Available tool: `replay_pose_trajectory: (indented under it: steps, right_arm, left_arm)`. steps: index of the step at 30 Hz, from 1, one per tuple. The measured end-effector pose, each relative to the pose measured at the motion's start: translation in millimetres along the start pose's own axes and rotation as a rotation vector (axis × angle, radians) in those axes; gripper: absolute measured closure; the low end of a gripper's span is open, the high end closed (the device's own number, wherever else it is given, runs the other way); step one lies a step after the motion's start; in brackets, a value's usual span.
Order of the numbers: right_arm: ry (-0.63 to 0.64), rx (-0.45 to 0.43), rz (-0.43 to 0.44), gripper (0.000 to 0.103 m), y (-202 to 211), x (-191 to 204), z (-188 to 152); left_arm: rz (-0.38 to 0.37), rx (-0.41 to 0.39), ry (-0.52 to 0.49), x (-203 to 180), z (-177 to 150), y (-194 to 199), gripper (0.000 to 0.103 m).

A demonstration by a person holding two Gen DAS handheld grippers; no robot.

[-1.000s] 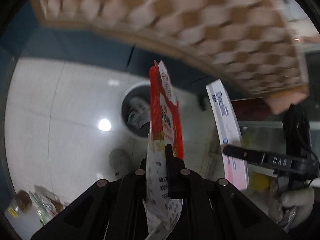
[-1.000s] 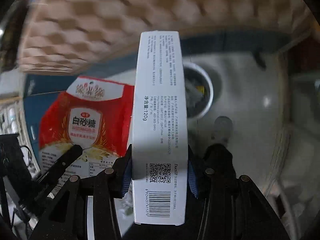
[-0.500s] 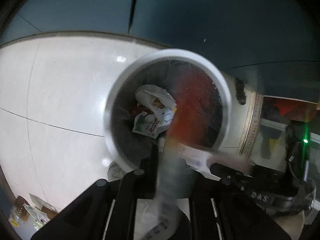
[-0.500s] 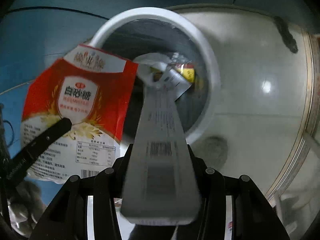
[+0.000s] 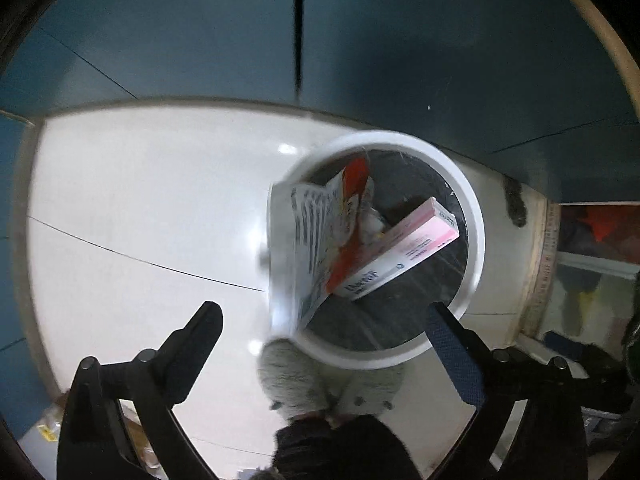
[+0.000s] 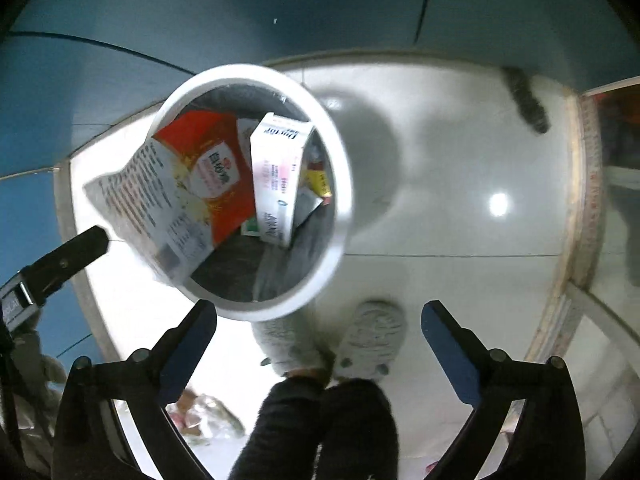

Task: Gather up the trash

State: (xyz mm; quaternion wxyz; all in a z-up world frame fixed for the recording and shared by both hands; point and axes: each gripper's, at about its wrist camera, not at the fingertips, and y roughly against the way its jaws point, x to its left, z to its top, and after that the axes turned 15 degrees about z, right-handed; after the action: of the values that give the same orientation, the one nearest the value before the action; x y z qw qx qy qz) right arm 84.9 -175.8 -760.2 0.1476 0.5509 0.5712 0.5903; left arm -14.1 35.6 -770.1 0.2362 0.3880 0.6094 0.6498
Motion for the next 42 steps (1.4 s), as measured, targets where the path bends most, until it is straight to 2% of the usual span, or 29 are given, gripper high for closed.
replay_pose_trajectory:
  steps: [3,8,15,20,26,35,42]
  right_arm:
    - [0.045,-0.057,-0.047,0.0,33.4,16.4,-12.6]
    - [0.113,-0.151,-0.055,0.0,114.9,59.5,-46.8]
    - [0.183,-0.237,-0.037,0.0,258.7,125.6,-105.8]
    - [0.227,-0.3,-0.018,0.0,358.2,175.7,-157.6]
    - [0.261,-0.381,0.033,0.0,452.7,226.2,-217.7]
    - [0.288,-0.458,0.123,0.0,546.3,274.9,-291.0]
    - [0.33,-0.491,0.142,0.0,588.8,299.2,-323.4]
  left_arm:
    - [0.046,-0.038,0.013,10.1,-15.3,41.2,0.0]
    - [0.047,-0.096,0.049,29.2,-42.8,136.9,0.0]
    - [-0.021,-0.172,0.077,55.7,-81.5,266.0,0.0]
    - [-0.078,-0.236,0.055,74.4,-112.2,359.8,0.0]
    - [-0.149,-0.31,0.026,97.5,-146.0,453.5,0.0]
    - [-0.189,-0.431,0.015,126.4,-185.1,550.7,0.0]
    - [-0.224,-0.477,0.022,132.1,-202.1,582.1,0.0]
